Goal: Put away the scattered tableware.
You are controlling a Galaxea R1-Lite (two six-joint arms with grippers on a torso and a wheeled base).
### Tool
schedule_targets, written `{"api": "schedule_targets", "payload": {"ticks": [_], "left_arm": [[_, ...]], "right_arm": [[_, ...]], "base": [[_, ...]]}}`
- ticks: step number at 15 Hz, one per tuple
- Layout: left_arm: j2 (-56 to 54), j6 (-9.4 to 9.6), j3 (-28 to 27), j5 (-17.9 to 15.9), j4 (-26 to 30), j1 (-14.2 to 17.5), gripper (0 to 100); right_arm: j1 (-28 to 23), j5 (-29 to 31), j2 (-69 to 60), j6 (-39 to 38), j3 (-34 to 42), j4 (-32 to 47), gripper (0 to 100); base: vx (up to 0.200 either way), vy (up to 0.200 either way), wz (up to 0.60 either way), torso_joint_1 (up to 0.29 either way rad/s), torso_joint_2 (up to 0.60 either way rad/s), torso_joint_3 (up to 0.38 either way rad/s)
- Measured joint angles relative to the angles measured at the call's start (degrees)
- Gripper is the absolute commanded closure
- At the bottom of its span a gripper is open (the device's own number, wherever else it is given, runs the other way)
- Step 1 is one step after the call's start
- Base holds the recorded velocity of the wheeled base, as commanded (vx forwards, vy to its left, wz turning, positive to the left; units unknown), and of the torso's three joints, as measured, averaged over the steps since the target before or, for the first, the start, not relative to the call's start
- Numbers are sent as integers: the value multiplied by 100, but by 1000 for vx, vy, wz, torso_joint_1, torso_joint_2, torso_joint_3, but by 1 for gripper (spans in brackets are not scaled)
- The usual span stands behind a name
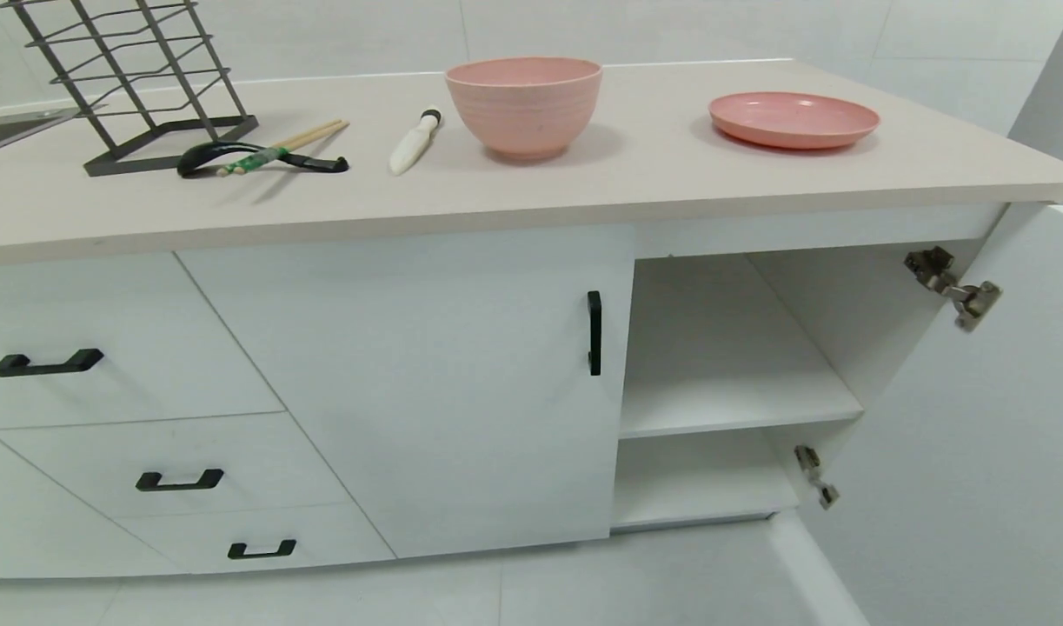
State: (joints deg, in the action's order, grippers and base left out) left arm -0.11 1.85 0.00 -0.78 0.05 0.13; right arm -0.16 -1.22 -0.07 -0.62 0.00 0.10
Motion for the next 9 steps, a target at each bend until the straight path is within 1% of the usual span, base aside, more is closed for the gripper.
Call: {"api": "schedule_targets", "payload": {"ticks": [7,9], "left_arm": [[1,-11,0,2,2,2,0],[1,-9,0,5,2,5,0]], "right_arm": [[-2,2,0,9,0,-2,0],[-2,2,0,9,0,0,0]], "base": [[0,0,0,0,0,0],[0,0,0,112,-146,-29]]}}
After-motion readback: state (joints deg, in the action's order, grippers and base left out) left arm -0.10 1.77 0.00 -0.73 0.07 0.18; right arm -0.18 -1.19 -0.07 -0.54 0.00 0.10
